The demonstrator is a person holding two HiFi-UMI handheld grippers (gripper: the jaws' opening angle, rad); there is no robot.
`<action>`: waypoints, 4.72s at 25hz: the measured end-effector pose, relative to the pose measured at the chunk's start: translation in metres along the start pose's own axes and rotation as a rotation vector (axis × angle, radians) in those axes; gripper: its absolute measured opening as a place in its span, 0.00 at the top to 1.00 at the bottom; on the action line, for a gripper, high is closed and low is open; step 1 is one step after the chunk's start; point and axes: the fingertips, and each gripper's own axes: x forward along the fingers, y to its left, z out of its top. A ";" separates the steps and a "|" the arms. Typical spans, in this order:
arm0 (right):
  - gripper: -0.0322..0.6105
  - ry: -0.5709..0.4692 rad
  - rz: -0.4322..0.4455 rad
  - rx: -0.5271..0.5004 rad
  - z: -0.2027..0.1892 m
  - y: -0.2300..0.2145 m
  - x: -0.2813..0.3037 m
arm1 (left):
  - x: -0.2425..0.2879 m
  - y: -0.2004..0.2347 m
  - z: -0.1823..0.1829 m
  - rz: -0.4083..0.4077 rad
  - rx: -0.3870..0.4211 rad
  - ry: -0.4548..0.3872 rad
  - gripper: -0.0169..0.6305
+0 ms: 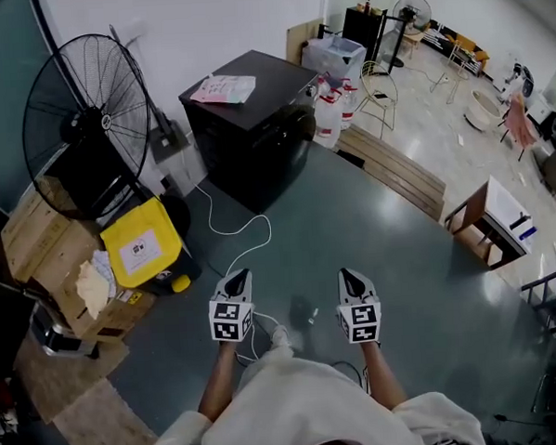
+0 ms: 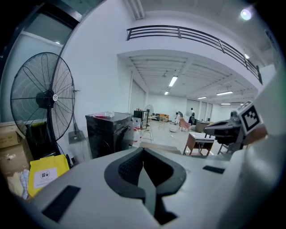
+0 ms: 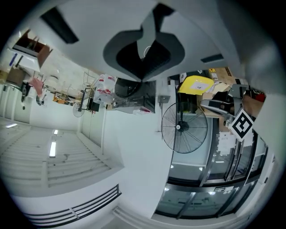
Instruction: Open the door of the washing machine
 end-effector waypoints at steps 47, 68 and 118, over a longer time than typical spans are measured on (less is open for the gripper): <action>0.95 -0.001 0.095 0.003 0.105 -0.198 0.384 | 0.378 0.131 0.176 0.057 0.021 0.002 0.96; 0.95 0.094 0.224 -0.020 0.084 -0.210 0.507 | 0.476 0.165 0.160 0.028 0.018 0.024 0.46; 0.95 0.324 0.178 0.085 -0.151 -0.147 0.600 | 0.749 0.227 -0.060 -0.135 0.047 0.143 0.46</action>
